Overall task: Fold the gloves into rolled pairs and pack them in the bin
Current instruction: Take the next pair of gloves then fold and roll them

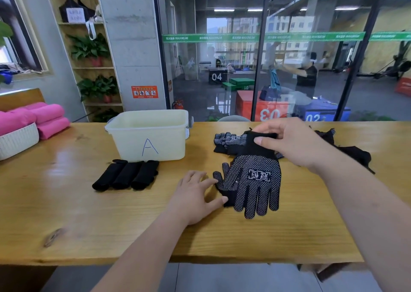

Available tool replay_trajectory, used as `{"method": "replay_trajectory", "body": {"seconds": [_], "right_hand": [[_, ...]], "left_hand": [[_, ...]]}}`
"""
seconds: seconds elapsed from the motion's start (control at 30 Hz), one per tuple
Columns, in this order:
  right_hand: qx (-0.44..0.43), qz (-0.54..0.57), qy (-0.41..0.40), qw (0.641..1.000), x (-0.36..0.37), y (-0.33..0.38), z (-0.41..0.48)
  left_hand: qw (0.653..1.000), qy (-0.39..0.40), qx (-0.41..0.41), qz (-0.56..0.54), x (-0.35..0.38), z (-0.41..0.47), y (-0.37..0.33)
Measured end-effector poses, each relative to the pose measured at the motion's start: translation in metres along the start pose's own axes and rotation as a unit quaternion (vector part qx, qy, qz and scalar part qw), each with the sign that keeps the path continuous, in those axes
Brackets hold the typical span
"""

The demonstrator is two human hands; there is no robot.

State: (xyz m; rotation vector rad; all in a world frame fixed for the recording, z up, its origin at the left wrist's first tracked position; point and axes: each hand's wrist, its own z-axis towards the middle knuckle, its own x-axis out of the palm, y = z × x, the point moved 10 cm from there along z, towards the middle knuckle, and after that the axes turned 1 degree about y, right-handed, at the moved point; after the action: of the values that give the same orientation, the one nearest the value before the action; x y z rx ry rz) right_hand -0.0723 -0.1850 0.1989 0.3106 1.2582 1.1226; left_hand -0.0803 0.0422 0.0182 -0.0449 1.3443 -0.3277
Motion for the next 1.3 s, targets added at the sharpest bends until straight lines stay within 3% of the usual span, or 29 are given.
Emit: {"method": "replay_trajectory", "body": {"seconds": [0.07, 0.17, 0.3, 0.4, 0.53, 0.67, 0.77, 0.97, 1.17, 1.3], "right_hand": [[-0.003, -0.061, -0.009, 0.998, 0.008, -0.009, 0.01], [-0.024, -0.103, -0.098, 0.99, -0.003, -0.006, 0.024], [-0.114, -0.13, -0.189, 0.967, -0.006, 0.018, 0.02], [-0.141, -0.224, -0.128, 0.956, 0.041, -0.002, 0.01], [-0.075, -0.304, 0.032, 0.949, 0.125, -0.074, -0.018], [-0.069, -0.304, -0.01, 0.95, 0.132, -0.092, -0.033], [-0.07, -0.341, 0.001, 0.937, 0.134, -0.089, -0.028], [-0.044, -0.314, -0.023, 0.948, 0.127, -0.097, -0.021], [-0.075, -0.291, -0.117, 0.947, 0.108, -0.074, -0.032], [-0.093, -0.329, -0.071, 0.937, 0.133, -0.072, -0.049]], "left_hand": [[1.0, 0.001, -0.003, 0.0, -0.001, 0.0, 0.0], [1.0, 0.003, -0.007, -0.007, 0.0, 0.0, 0.002], [1.0, -0.005, -0.007, -0.001, 0.0, 0.001, 0.003], [1.0, -0.012, -0.007, -0.004, 0.0, 0.002, 0.003], [1.0, -0.005, -0.009, -0.01, 0.002, 0.001, 0.003], [1.0, 0.008, -0.007, -0.014, 0.0, 0.0, 0.0], [1.0, 0.014, -0.007, -0.013, 0.0, -0.001, -0.001], [1.0, 0.018, -0.007, -0.018, -0.003, -0.002, -0.003], [1.0, 0.017, -0.016, -0.021, 0.001, 0.0, 0.003], [0.999, 0.018, -0.017, -0.024, 0.004, 0.002, 0.004]]}}
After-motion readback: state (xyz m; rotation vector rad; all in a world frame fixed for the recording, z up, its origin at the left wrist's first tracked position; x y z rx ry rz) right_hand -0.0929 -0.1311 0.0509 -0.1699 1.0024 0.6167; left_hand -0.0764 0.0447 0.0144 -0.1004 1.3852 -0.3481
